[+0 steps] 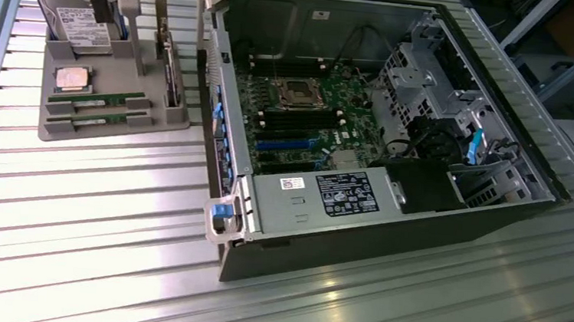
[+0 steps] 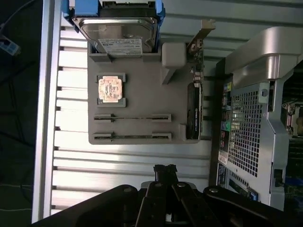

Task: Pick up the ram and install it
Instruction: 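Pick up the ram and move it above insertion slot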

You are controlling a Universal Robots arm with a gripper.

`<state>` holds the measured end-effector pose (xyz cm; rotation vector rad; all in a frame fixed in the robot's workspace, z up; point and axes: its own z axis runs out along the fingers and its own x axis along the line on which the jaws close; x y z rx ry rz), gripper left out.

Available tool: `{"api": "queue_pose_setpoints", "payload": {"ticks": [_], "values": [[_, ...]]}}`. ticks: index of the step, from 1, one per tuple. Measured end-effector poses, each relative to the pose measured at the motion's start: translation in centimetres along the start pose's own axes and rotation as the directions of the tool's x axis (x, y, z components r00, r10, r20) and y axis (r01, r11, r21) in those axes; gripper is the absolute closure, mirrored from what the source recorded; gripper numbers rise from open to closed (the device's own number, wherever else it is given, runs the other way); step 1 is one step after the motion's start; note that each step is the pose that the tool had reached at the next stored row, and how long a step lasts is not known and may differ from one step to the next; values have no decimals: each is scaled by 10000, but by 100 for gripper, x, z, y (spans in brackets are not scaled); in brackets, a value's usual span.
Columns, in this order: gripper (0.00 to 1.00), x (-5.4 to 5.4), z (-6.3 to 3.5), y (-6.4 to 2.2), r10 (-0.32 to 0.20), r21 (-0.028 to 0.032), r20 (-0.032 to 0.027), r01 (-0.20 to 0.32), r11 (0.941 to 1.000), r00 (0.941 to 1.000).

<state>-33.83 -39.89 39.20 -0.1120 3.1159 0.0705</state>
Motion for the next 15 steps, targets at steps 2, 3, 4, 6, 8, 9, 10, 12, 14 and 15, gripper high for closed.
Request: {"api": "queue_pose_setpoints", "payload": {"ticks": [2,3,4,6,8,9,10,12,14,15], "values": [[89,0,0,0,-402,-10,-18,402,9992,9992],[89,0,0,0,-534,-14,-23,534,9986,9986],[89,0,0,0,-651,-17,-28,651,9979,9979],[89,0,0,0,-999,-26,-43,999,9950,9950],[89,0,0,0,-1287,-35,-55,1287,9917,9917],[89,0,0,0,-1396,-38,-60,1396,9902,9902],[89,0,0,0,-1485,-41,-63,1484,9889,9889],[89,0,0,0,-1622,-45,-69,1621,9868,9867],[89,0,0,0,-1721,-49,-73,1721,9851,9850],[89,0,0,0,-1766,-50,-74,1766,9843,9843]]}}
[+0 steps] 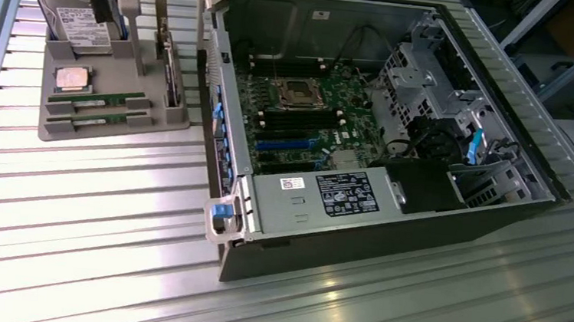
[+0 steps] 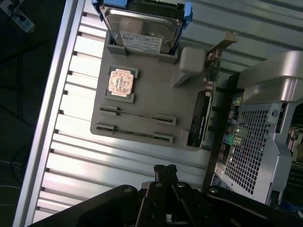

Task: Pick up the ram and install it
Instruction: 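Pick up the ram and move it above insertion slot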

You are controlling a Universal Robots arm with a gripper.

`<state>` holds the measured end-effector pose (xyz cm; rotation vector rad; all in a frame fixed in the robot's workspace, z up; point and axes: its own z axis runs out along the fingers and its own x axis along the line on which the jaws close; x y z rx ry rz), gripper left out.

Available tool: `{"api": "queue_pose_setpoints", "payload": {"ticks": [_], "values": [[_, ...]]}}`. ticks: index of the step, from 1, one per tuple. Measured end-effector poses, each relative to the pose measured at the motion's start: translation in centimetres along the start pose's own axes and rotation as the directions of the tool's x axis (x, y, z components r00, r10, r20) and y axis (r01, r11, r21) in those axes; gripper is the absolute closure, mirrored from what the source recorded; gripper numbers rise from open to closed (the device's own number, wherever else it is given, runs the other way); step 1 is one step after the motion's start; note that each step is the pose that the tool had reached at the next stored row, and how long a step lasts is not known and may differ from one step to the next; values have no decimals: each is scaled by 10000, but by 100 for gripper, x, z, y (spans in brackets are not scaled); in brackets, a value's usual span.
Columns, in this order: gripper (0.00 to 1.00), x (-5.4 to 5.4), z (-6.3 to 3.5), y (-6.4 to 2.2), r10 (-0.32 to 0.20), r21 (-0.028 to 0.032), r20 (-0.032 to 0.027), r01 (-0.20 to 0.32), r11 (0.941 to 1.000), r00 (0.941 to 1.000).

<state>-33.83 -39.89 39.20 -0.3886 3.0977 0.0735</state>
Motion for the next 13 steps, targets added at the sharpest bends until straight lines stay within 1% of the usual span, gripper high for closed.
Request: {"api": "queue_pose_setpoints", "payload": {"ticks": [5,8,13], "values": [[89,0,0,0,-490,-12,-22,490,9988,9988],[89,0,0,0,-793,-21,-35,793,9968,9968],[89,0,0,0,-1029,-28,-44,1029,9947,9947]]}}
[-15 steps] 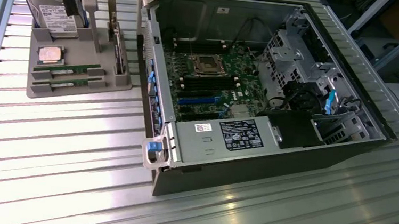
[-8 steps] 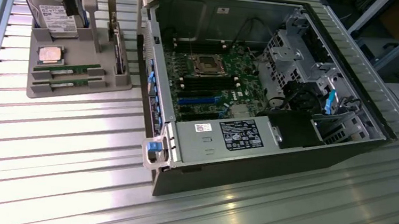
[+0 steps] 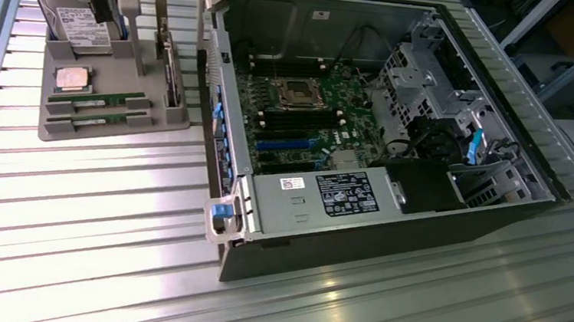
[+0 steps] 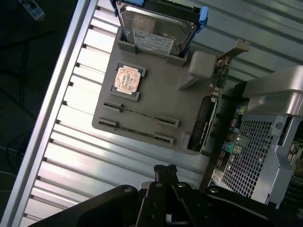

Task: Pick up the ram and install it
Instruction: 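Pick up the ram and move it above insertion slot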

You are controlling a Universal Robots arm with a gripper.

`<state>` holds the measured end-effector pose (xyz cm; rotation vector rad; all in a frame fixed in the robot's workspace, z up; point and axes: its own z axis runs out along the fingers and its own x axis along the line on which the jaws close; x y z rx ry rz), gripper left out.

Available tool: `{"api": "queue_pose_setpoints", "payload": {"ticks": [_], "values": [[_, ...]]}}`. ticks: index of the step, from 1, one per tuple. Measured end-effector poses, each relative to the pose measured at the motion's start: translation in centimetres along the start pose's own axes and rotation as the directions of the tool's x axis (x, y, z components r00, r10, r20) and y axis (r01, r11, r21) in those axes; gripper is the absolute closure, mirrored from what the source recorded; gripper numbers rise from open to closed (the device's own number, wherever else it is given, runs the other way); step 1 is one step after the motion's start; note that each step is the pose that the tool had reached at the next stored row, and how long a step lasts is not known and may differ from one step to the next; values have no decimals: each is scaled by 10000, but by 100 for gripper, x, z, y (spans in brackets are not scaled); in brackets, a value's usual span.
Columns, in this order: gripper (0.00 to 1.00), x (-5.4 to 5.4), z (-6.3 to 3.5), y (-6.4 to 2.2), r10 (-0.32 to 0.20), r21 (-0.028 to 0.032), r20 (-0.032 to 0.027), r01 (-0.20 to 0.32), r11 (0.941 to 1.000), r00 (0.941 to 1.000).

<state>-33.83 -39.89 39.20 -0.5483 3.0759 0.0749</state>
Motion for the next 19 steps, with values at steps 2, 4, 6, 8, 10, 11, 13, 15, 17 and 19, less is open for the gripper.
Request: {"api": "queue_pose_setpoints", "payload": {"ticks": [2,4,6,8,10,11,13,15,17,19], "values": [[89,0,0,0,-178,-4,-8,178,9998,9998],[89,0,0,0,-272,-7,-12,272,9996,9996],[89,0,0,0,-449,-11,-20,449,9990,9990],[89,0,0,0,-597,-16,-26,597,9982,9982],[89,0,0,0,-752,-20,-33,752,9972,9972],[89,0,0,0,-810,-21,-35,810,9967,9967],[89,0,0,0,-930,-25,-40,930,9957,9957],[89,0,0,0,-1069,-29,-46,1069,9943,9943],[89,0,0,0,-1221,-33,-52,1221,9925,9925],[89,0,0,0,-1366,-38,-59,1366,9906,9906]]}}
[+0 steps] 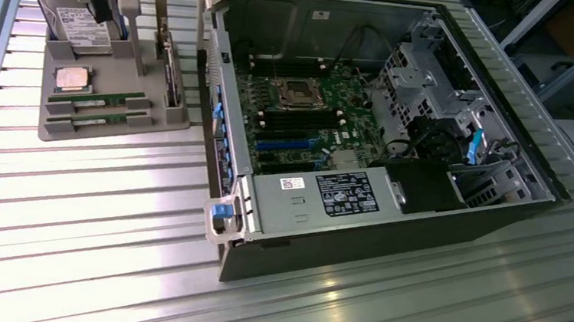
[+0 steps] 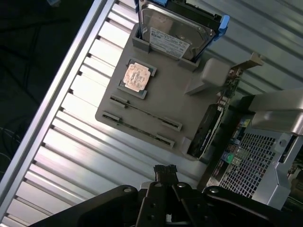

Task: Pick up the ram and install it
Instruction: 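Pick up the ram and move it above insertion slot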

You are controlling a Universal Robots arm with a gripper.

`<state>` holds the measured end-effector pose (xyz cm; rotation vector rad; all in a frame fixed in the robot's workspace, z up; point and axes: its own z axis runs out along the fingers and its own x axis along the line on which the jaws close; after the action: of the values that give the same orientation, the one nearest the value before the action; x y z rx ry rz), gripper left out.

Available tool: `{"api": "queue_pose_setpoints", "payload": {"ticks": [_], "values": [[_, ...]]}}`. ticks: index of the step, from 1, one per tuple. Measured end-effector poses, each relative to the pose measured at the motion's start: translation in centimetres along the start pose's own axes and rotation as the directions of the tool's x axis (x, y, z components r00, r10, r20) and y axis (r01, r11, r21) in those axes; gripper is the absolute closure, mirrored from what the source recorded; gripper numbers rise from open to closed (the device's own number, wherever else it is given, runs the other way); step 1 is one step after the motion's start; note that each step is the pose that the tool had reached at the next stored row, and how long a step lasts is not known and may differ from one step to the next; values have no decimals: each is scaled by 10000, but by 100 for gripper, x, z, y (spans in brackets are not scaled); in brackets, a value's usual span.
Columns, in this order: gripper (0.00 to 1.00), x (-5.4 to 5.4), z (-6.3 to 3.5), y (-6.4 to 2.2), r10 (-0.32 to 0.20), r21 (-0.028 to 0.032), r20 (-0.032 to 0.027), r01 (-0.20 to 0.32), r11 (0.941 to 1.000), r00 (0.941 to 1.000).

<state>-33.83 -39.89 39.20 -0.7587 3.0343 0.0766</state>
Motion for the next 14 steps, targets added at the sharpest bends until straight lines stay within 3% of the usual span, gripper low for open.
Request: {"api": "queue_pose_setpoints", "payload": {"ticks": [14], "values": [[89,0,0,0,-831,-22,-36,831,9965,9965]]}}
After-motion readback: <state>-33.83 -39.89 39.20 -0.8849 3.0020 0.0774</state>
